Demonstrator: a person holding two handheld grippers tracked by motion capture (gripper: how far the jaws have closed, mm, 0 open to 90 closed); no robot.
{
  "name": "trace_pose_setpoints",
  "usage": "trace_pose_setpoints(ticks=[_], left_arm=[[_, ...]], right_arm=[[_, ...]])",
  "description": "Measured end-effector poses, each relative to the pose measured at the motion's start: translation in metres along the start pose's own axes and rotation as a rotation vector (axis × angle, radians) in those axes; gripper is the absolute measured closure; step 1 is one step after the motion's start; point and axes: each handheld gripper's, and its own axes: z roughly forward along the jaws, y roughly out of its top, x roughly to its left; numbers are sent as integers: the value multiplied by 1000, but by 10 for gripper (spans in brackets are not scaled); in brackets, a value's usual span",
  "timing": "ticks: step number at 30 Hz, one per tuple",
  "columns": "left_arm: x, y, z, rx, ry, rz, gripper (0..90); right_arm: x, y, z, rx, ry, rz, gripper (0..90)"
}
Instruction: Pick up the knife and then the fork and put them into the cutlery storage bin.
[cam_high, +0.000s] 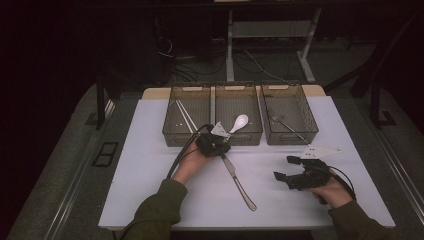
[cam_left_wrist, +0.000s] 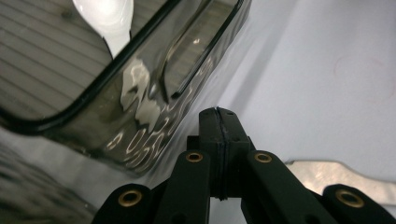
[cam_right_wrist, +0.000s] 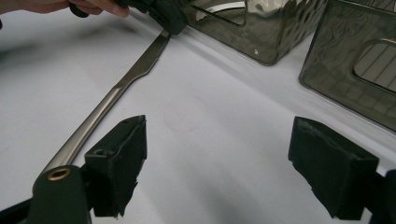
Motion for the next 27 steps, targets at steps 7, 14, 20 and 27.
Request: trace_pose_setpoints(ticks=[7,14,20,27], left_arm=[[1,-2,-1,26,0,-1,891],[-1,-10,-14,73,-17,1,891],[-4,-26,-31,93,-23,-7,891],[-20,-45,-52,118,-39,-10,891]], right_arm=[[0,0,-1,-6,3,4,192],[-1,0,-2,-9,2,8,192],[-1,1,-3,-15,4,12,192],[-2,1,-3,-13,4,8,192]])
